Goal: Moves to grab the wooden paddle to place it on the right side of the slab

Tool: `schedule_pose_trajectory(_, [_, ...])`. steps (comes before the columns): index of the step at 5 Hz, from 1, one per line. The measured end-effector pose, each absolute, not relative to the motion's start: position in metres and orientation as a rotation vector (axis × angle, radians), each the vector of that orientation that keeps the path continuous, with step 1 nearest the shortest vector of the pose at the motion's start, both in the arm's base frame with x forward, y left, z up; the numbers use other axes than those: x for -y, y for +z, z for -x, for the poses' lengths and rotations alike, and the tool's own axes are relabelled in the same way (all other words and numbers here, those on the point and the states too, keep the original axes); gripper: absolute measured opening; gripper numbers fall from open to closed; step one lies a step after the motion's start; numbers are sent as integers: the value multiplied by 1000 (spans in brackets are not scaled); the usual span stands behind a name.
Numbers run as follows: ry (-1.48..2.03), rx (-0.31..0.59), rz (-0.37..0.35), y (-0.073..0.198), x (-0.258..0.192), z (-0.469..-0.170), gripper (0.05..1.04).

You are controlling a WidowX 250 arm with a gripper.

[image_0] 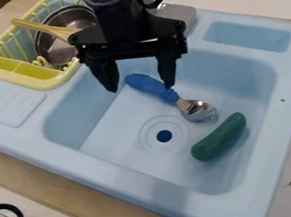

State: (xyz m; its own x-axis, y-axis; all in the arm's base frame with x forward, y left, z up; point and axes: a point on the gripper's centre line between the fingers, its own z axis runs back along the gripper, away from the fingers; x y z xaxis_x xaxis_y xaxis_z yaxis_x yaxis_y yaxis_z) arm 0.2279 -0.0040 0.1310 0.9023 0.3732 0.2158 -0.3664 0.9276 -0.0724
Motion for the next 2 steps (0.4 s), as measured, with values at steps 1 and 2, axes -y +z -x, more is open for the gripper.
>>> schedule_pose_trajectory(1, [391,211,28,127,4,-225,995])
schedule_pose_trajectory(2, [470,193,26,127,-7,-222,995])
